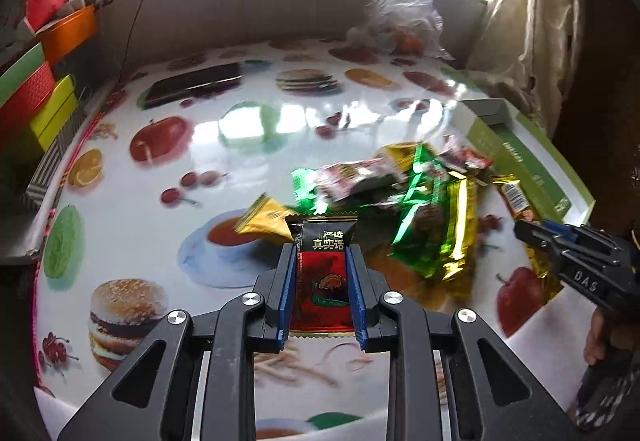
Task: Organize snacks
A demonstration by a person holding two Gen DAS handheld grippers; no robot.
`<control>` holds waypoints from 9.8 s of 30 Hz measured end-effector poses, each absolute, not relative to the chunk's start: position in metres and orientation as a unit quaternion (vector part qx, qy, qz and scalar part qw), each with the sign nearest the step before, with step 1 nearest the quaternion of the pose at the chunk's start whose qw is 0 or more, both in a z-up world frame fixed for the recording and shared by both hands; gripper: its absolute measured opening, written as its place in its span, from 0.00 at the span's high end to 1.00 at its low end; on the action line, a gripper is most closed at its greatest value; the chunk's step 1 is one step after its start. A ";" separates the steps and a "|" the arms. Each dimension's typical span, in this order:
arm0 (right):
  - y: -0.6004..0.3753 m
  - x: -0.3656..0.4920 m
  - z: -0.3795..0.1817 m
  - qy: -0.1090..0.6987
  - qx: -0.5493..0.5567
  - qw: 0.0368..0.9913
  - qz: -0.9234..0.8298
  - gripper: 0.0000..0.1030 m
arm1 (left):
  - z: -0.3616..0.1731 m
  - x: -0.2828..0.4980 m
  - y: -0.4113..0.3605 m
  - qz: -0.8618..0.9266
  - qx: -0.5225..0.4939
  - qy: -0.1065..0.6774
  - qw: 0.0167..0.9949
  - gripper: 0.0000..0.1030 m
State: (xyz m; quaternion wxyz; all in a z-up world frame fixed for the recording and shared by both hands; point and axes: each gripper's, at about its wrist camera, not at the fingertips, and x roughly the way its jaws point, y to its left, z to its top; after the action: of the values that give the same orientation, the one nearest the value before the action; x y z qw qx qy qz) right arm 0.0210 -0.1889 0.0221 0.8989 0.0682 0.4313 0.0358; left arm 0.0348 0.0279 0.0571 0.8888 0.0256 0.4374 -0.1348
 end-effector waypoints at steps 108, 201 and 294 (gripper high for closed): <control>-0.305 0.028 0.052 0.398 0.083 0.912 -0.059 0.60 | 0.074 0.076 -0.154 -0.250 -0.014 0.446 0.859 0.63; -0.187 0.052 0.001 0.466 0.057 0.881 0.055 0.79 | 0.037 0.080 -0.038 -0.196 0.006 0.463 0.864 0.63; -0.211 0.022 0.040 0.426 0.096 0.897 0.061 0.79 | 0.074 0.065 -0.082 -0.216 0.059 0.417 0.881 0.56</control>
State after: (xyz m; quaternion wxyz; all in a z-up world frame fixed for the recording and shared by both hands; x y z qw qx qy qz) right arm 0.0219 -0.2105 0.0399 0.8974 0.0960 0.4262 0.0610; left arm 0.0650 -0.0818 0.0735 0.8811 0.0588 0.4166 -0.2160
